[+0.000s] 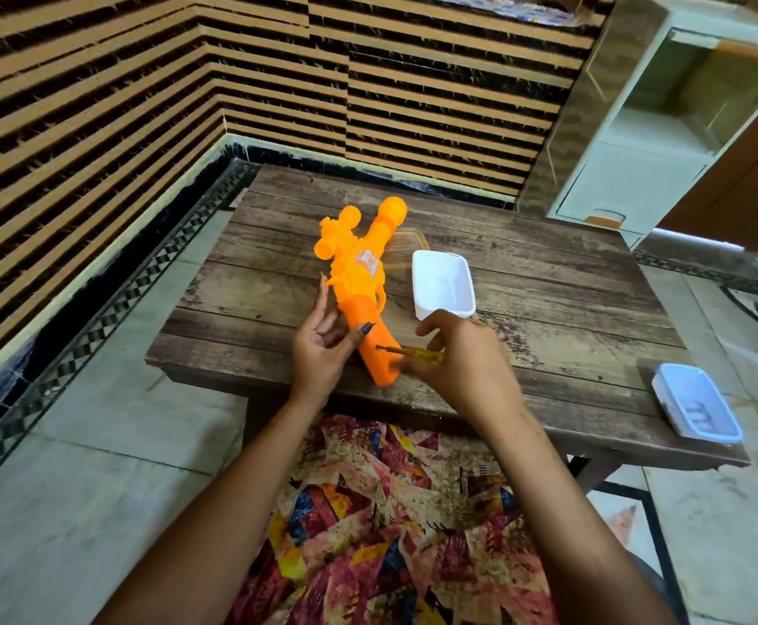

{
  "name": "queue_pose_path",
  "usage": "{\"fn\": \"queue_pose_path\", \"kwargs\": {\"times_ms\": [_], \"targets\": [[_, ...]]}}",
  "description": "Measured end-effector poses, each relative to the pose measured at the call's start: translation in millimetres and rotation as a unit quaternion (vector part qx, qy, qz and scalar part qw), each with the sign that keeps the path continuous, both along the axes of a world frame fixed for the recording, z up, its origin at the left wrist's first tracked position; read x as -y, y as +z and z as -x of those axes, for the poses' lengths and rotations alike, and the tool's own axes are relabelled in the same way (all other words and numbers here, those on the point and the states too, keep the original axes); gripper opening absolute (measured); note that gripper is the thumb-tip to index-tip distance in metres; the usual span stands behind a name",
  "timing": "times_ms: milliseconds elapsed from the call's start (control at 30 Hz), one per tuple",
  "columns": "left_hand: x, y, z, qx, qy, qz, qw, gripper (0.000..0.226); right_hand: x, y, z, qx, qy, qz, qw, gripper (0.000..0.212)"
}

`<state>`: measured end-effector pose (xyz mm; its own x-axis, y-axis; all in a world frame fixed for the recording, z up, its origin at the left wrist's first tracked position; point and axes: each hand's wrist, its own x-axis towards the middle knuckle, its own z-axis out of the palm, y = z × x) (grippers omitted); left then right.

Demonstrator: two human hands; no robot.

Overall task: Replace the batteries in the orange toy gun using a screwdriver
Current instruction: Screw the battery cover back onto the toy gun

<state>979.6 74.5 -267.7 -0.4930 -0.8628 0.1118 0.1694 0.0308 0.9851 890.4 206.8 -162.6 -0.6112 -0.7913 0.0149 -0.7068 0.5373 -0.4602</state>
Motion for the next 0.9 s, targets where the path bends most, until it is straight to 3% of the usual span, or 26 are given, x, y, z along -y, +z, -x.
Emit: {"fn": "queue_pose_path", "kwargs": {"times_ms": [167, 233, 367, 567, 733, 900], "targets": [[0.7, -0.7, 0.9, -0.004, 0.005, 0.0, 1.0, 0.086, 1.0, -3.9, -1.8, -0.055, -0.023, 0.028, 0.998, 0.017], [0.5, -0.9, 0.8, -0.004, 0.005, 0.002, 1.0, 0.085, 2.3, -6.2, -2.6, -0.065, -0.03, 0.014, 0.997, 0.02], [1.2, -2.0, -0.2, -0.003, 0.003, 0.015, 1.0, 0.084, 2.1, -3.7, -1.3, 0.043, 0.004, -0.006, 0.999, 0.037], [1.5, -2.7, 0.6, -0.007, -0.004, 0.007, 1.0, 0.086, 3.2, -1.4, -1.3, -0.075, -0.049, 0.02, 0.996, 0.016], [0.7, -2.3, 0.6, -0.004, -0.005, 0.0, 1.0, 0.085, 4.2, 3.4, 0.9, 0.011, 0.007, -0.006, 1.0, 0.032], [1.6, -2.5, 1.3, -0.004, -0.002, -0.001, 1.0, 0.086, 2.6, -0.4, 1.6, -0.06, -0.026, 0.02, 0.998, 0.017]]}}
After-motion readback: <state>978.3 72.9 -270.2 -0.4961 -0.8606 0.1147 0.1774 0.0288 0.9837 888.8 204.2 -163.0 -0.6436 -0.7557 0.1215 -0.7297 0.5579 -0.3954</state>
